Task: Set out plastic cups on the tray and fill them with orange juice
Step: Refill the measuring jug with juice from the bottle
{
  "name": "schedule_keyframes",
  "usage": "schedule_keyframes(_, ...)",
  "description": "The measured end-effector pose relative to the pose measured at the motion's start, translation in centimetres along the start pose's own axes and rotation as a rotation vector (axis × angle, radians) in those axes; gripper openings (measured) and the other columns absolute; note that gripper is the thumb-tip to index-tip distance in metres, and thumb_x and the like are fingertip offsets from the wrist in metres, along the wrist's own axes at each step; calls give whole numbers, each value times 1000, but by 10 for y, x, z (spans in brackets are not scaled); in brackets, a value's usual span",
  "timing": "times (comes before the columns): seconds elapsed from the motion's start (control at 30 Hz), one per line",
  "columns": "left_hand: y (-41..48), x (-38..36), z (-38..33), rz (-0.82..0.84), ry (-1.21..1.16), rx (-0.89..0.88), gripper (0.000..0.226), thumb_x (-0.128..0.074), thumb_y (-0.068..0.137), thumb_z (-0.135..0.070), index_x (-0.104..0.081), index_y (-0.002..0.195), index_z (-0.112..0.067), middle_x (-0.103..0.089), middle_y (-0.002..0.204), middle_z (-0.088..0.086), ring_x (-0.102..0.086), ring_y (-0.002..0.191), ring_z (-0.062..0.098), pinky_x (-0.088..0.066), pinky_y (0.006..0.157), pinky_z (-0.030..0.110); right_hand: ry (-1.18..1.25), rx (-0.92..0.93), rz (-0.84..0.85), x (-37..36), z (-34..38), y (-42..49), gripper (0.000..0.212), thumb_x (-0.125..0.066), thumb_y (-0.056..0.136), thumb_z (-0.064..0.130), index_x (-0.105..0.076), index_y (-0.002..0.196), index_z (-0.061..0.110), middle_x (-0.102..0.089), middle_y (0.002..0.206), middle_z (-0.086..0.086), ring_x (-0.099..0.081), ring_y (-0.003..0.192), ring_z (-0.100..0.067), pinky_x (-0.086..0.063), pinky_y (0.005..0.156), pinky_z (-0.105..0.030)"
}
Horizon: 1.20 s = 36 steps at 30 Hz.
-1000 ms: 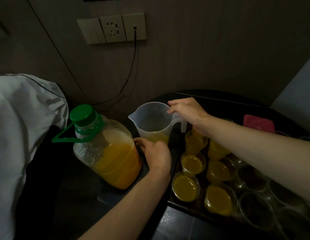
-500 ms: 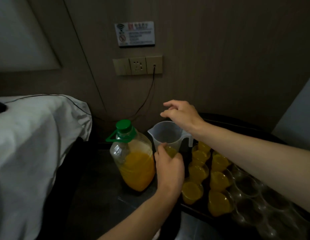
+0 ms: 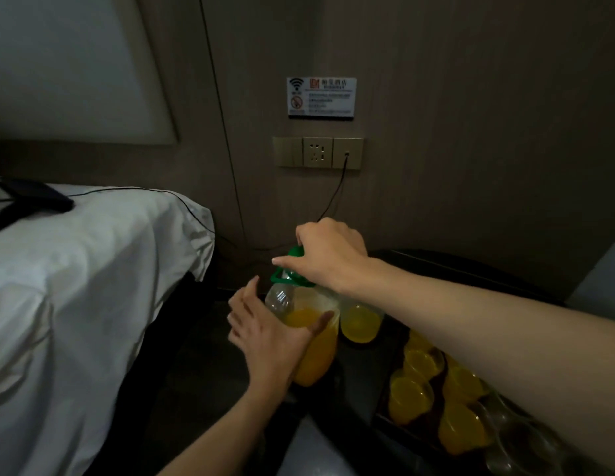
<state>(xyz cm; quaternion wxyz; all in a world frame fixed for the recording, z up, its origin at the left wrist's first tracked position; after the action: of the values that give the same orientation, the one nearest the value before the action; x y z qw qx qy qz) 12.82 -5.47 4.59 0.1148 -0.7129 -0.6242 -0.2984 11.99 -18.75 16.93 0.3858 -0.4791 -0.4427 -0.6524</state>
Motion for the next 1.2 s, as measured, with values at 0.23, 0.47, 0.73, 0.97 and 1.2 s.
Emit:
schedule_keyframes(0.23,14,-26,-4,149,-344,47,85,-95,44,-58,-30,91,-87,-50,126,-5,-53,120,22,-51,102,51,14,98,83,-7,10,-3,37,-56,101,47,-58,121,16,-62,99,-6,-64,92,-28,-53,68,-39)
schedule_keyframes(0.47,15,-27,-5,140,-355,-20,82,-97,49,-54,-35,96,-82,-45,123,-16,-54,117,15,-53,100,46,-70,288,357,-12,14,-1,28,-55,103,32,-50,131,26,-40,112,-1,-55,96,-22,-52,76,-36)
schedule_keyframes(0.73,13,-28,-2,142,-348,-25,87,-90,44,-69,-23,96,-88,-45,134,-8,-49,125,26,-48,103,55,-3,206,284,-7,6,0,55,-58,94,53,-40,143,36,-42,117,-1,-56,94,-20,-56,71,-35)
schedule_keyframes(0.97,15,-35,6,157,-354,2,81,-88,42,-70,-27,95,-77,-43,134,-12,-47,127,23,-47,105,54,-106,204,201,-7,14,2,26,-58,98,50,-47,102,28,-55,98,2,-57,86,-19,-45,62,-31)
schedule_keyframes(1.2,20,-42,11,137,-321,-31,92,-89,45,-71,-36,120,-58,-38,130,-18,-46,126,21,-49,103,52,120,251,191,7,10,-9,29,-63,99,28,-55,127,26,-53,114,0,-56,102,-19,-55,84,-37)
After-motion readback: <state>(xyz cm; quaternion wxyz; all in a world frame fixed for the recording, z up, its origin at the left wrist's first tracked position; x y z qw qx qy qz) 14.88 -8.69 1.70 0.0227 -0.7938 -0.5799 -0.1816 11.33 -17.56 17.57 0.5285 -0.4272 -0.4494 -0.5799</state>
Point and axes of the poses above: each hand's wrist, its own y-axis towards the middle knuckle, its own x-axis out of the back of the hand, z = x × y, the point moved 9 cm from there along y, towards the middle knuckle
